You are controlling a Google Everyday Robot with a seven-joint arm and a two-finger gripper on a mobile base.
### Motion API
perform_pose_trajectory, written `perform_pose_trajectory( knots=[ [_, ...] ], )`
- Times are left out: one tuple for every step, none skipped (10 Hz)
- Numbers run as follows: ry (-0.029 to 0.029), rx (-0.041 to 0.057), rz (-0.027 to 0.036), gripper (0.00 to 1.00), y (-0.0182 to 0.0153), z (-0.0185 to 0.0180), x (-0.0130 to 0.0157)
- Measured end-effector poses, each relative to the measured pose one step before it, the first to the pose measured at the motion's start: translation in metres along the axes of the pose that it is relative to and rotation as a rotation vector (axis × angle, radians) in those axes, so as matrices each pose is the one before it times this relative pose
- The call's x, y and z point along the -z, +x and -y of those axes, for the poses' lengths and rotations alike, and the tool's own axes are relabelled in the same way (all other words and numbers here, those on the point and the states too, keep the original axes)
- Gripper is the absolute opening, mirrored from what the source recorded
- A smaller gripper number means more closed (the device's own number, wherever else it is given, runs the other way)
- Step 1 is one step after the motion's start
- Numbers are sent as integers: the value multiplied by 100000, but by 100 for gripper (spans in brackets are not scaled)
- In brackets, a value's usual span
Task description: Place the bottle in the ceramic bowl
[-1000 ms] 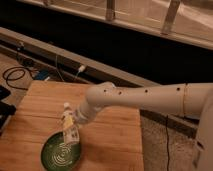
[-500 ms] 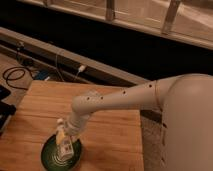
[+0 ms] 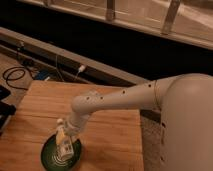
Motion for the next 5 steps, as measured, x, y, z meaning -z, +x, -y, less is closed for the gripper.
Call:
perform_pose_trajectory(
  knots=[
    [-25, -93, -4, 60, 6, 40, -6],
    [-36, -43, -19, 70, 1, 9, -17],
    [12, 103, -76, 76, 7, -39, -32],
    [-3, 90, -50, 80, -2, -46, -24],
    [-2, -35, 35, 80, -5, 13, 14]
  ],
)
